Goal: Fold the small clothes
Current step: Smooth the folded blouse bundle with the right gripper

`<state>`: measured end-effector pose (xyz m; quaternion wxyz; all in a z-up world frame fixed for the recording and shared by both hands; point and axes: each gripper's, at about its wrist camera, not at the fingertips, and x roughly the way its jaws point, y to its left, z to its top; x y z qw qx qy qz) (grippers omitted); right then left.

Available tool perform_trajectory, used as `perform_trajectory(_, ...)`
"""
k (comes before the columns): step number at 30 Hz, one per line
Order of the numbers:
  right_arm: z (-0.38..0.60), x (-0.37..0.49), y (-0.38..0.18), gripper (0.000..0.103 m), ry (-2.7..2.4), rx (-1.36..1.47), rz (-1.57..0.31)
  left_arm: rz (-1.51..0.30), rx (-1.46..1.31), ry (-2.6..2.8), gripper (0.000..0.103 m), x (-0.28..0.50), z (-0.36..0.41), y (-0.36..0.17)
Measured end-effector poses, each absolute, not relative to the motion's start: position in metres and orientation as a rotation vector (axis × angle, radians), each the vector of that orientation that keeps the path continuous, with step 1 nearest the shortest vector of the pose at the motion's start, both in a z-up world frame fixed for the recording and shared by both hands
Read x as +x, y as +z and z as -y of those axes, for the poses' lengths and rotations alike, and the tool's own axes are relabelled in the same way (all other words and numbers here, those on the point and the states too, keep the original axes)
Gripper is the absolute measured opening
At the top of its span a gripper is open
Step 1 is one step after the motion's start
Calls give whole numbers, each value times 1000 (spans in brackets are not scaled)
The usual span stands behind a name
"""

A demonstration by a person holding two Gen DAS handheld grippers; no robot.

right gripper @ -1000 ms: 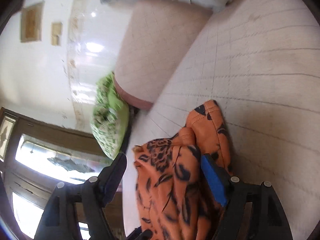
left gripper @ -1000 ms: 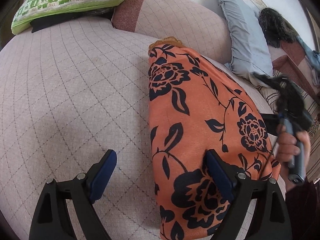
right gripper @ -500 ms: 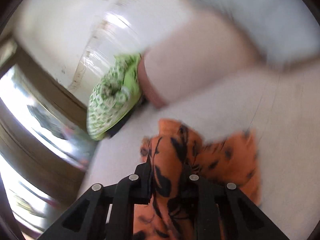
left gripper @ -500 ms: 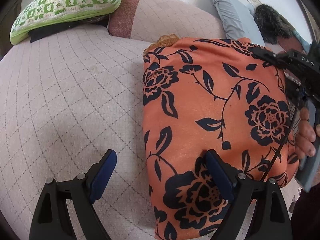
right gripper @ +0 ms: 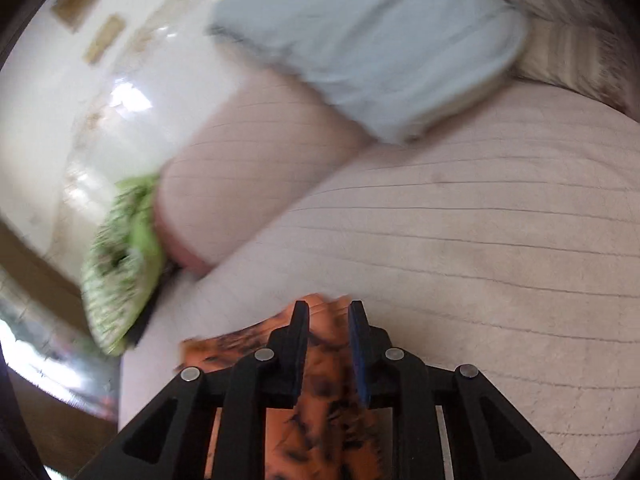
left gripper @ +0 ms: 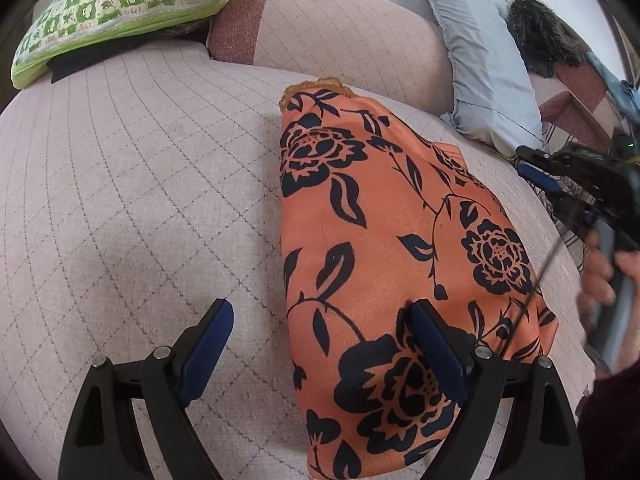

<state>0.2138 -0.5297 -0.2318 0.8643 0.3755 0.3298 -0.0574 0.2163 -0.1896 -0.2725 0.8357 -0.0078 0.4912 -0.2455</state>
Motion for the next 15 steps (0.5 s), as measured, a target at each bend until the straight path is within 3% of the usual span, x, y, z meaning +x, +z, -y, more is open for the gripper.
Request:
perform_trajectory(7,458,224,-278,22,-86,617,-1000,-1008,67,-459,91,219,198,-267)
perform_trajectory(9,462,220,-288,22,-92,656,-969,-1018,71,-454,93,220,200,-273)
perform_trajectory(15,441,183,-247,21,-89,614,-930,-1008,77,-442,94,218,195,-267)
